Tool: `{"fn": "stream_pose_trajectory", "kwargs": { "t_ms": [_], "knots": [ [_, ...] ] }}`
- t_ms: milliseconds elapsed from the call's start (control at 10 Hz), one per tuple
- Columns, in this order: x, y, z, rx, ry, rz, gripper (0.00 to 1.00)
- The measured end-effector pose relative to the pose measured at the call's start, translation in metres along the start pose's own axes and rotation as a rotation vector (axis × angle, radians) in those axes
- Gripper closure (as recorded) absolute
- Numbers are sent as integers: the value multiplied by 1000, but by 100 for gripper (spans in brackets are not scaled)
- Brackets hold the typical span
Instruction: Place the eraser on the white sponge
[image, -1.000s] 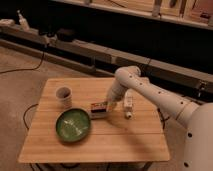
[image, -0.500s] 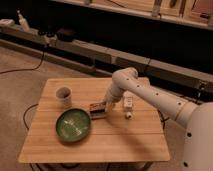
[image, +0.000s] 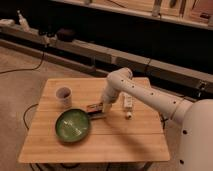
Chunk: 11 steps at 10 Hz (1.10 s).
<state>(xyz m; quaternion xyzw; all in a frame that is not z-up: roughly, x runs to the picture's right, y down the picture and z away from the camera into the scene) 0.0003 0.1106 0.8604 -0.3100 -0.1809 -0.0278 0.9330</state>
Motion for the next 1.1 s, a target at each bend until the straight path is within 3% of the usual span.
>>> {"fn": "stream_pose_trajectory", "kwargs": {
  "t_ms": [300,1100],
  "knots": [
    [-3,2,4,-9,-9,4,39],
    [-4,2,5,-9,-9,5,39]
  ]
}}
